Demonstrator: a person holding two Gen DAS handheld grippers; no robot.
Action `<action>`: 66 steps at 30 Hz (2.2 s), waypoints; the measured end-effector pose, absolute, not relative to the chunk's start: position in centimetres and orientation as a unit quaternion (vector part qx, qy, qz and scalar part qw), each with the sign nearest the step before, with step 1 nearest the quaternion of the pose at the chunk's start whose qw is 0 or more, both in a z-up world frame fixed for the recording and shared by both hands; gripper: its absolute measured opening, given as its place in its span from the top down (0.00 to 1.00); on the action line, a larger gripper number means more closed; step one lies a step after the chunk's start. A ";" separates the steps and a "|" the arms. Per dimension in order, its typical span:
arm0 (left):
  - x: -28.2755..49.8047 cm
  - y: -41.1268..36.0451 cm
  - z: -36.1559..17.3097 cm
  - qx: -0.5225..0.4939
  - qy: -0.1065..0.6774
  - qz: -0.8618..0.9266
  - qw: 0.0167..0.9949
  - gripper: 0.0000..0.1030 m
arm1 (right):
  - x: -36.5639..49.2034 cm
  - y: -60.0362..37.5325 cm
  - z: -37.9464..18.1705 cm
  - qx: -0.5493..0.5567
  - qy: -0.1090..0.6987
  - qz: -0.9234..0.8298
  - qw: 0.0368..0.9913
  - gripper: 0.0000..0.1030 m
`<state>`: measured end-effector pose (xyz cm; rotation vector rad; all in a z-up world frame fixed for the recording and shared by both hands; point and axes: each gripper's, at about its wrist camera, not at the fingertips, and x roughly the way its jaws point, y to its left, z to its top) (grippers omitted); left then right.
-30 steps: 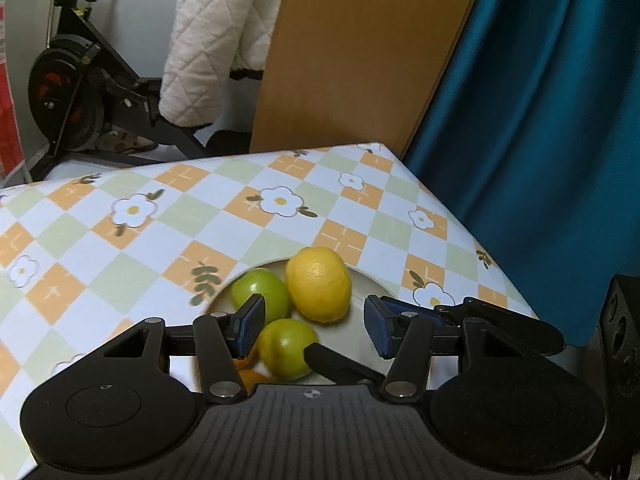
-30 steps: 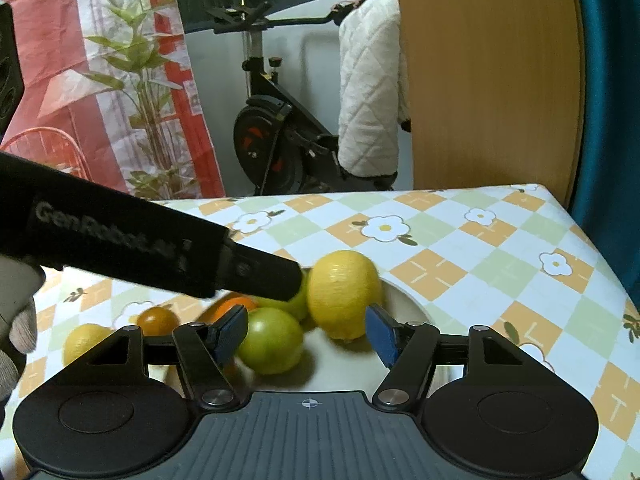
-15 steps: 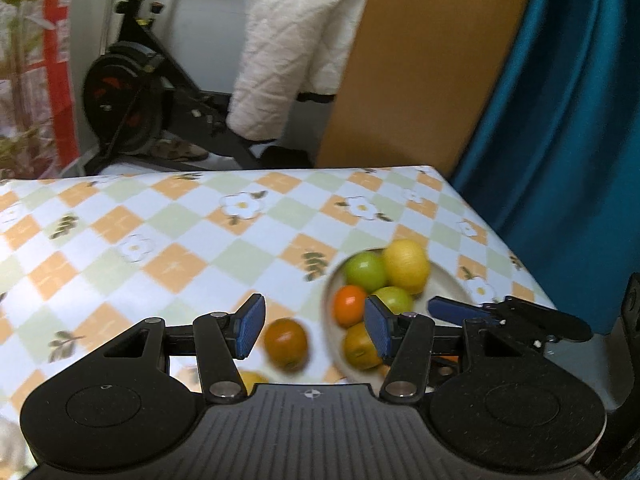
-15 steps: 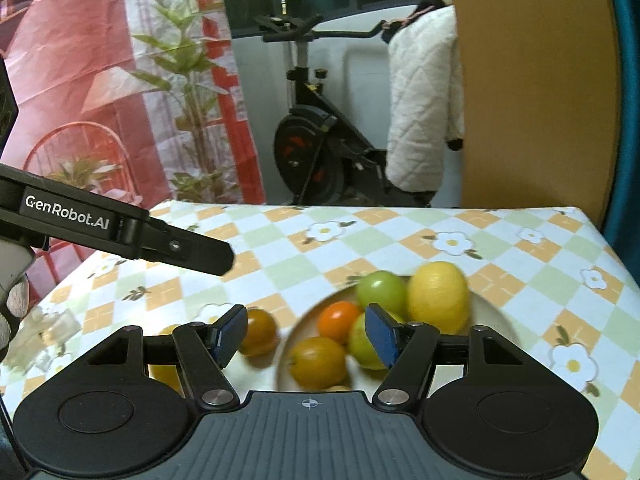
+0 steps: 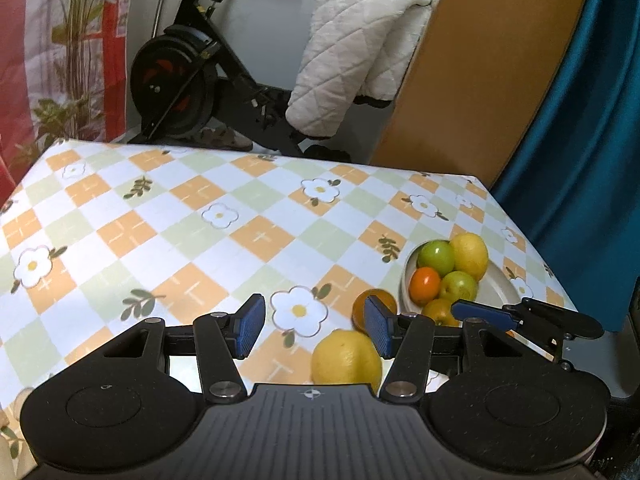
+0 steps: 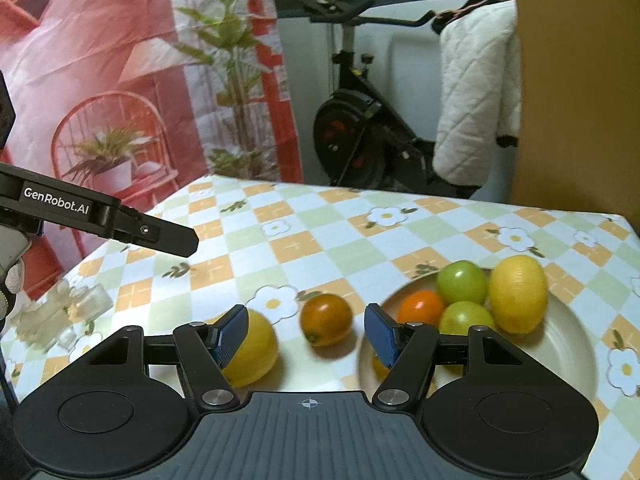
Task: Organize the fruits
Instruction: 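Move the left tool to the second lemon and close on it, then lift the second lemon with the left tool and carry it over the plate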
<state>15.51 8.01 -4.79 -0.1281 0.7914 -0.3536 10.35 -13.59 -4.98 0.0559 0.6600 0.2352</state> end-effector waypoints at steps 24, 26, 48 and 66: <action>15.3 6.4 -10.7 -0.119 0.426 -0.207 0.873 0.45 | 12.7 -8.5 -8.4 -0.011 0.386 0.172 0.907 0.41; 15.3 6.4 -11.0 -0.123 0.428 -0.206 0.871 0.45 | 12.8 -8.3 -8.7 -0.012 0.388 0.173 0.905 0.41; 14.5 5.7 -11.3 -0.133 0.422 -0.199 0.875 0.44 | 12.1 -8.6 -9.4 0.013 0.381 0.154 0.911 0.49; 14.1 0.1 -6.8 -0.076 0.395 -0.224 0.887 0.44 | 9.5 -13.5 -6.4 0.056 0.311 0.118 0.941 0.49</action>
